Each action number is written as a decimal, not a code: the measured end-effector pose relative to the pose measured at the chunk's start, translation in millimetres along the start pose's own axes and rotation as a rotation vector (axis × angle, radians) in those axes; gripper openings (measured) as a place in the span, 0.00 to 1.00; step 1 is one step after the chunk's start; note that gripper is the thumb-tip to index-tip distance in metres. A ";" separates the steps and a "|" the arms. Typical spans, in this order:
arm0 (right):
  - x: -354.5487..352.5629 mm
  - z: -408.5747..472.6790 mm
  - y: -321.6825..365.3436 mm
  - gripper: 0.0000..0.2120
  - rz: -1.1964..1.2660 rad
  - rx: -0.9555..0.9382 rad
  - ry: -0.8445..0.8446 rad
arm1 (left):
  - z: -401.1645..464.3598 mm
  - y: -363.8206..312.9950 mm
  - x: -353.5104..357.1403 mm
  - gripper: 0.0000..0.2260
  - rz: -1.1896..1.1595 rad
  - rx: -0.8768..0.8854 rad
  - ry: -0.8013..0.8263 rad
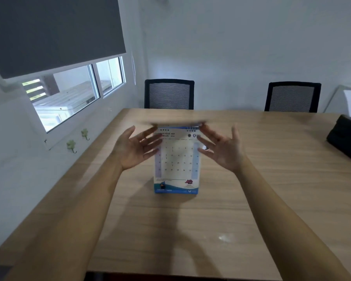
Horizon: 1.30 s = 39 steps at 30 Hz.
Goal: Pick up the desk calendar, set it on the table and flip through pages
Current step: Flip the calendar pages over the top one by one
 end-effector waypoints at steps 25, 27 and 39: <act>-5.4 72.4 -50.2 0.31 -1.011 -0.395 -0.516 | 73.5 39.8 -1.4 0.34 1.004 0.634 -0.642; -13.2 62.2 -67.1 0.28 -0.650 -0.164 -0.531 | 72.8 65.2 -19.0 0.35 0.883 0.464 -0.671; -19.1 30.2 -103.7 0.31 -0.342 0.110 -0.332 | 54.1 109.1 -21.6 0.35 0.740 0.209 -0.227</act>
Point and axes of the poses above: each hand's wrist, its own z-axis towards the middle knuckle, its own x-axis out of the palm, y = z × x, the point moved 2 cm from there along z, towards the middle knuckle, and after that the axes turned 15 degrees about -y, right-handed, at the moved point
